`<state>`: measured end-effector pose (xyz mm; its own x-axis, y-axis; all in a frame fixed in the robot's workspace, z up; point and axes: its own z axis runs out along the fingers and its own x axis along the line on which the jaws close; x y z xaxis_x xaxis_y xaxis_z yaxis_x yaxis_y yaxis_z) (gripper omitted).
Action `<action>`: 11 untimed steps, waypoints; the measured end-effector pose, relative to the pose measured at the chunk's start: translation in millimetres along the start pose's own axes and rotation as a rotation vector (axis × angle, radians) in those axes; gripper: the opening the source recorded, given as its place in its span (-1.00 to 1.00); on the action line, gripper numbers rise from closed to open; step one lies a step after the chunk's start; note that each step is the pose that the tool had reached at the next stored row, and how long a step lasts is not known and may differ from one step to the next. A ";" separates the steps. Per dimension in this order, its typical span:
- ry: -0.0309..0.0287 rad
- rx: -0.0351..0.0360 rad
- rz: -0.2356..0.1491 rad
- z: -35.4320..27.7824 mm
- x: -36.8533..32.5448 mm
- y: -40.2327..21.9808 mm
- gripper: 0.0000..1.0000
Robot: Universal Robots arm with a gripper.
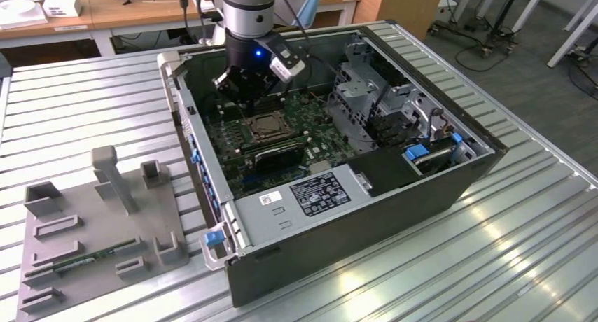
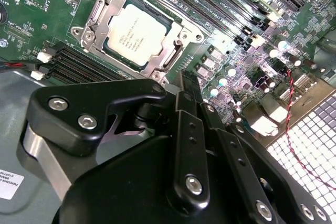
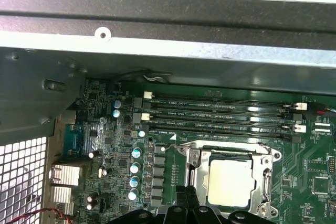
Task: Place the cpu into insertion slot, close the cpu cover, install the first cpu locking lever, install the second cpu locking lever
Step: 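Install the first cpu locking lever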
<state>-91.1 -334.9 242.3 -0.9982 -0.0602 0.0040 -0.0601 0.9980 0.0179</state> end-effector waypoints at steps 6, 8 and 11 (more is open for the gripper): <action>0.0000 0.0000 0.000 0.0 3.1 0.2 -0.79; 0.0000 -0.0001 0.000 0.1 4.5 0.2 -0.79; 0.0000 0.0000 0.000 0.1 6.9 0.4 -0.79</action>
<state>-98.0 -334.9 242.3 -0.9982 -0.0602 0.0039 -0.0601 0.9980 0.0178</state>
